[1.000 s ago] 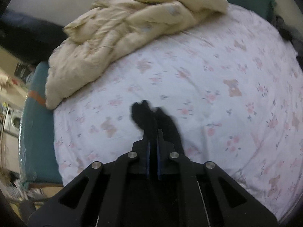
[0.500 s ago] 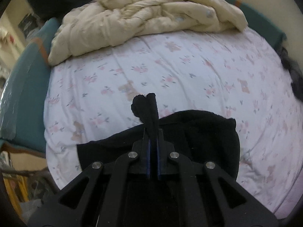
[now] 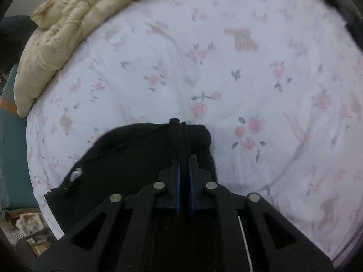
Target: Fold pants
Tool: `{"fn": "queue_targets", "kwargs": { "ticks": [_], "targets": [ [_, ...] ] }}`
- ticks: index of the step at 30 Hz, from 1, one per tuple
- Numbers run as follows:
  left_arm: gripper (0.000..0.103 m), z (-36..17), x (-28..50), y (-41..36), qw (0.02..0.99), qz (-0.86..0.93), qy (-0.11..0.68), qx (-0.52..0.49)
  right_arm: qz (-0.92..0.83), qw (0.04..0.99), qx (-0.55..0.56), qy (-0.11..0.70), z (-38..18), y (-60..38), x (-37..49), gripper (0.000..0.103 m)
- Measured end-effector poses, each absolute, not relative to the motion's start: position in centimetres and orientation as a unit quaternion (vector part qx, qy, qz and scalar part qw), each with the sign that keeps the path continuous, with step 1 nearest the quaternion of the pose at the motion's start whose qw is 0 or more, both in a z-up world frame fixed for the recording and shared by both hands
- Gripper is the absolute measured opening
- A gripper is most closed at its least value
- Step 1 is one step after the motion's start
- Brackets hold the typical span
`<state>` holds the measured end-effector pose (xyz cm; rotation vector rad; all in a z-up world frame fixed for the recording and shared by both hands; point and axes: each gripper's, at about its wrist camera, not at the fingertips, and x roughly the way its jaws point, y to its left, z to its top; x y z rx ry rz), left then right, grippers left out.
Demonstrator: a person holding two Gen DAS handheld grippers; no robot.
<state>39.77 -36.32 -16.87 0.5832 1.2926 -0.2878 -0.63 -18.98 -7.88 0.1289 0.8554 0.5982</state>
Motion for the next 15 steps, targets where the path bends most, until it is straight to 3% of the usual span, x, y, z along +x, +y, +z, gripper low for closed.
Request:
{"fn": "queue_targets", "kwargs": {
  "ticks": [4,11,14,15],
  "targets": [
    [0.016,-20.3,40.1,-37.8,0.72,-0.089,0.616,0.308,0.287,0.862,0.079,0.411,-8.0,-19.7,-0.4,0.004],
    [0.021,-22.1,40.3,-39.3,0.695,-0.047,0.638,0.327,0.293,0.854,0.112,0.416,-8.0,-20.7,0.0,0.004],
    [0.023,-21.7,41.1,-38.7,0.685,-0.053,0.667,0.288,0.295,0.849,0.127,0.418,-8.1,-21.1,0.2,0.004],
    [0.037,-21.5,41.4,-38.3,0.683,-0.058,0.677,0.267,0.296,0.848,0.132,0.419,-8.1,-21.2,0.2,0.004]
  ]
}}
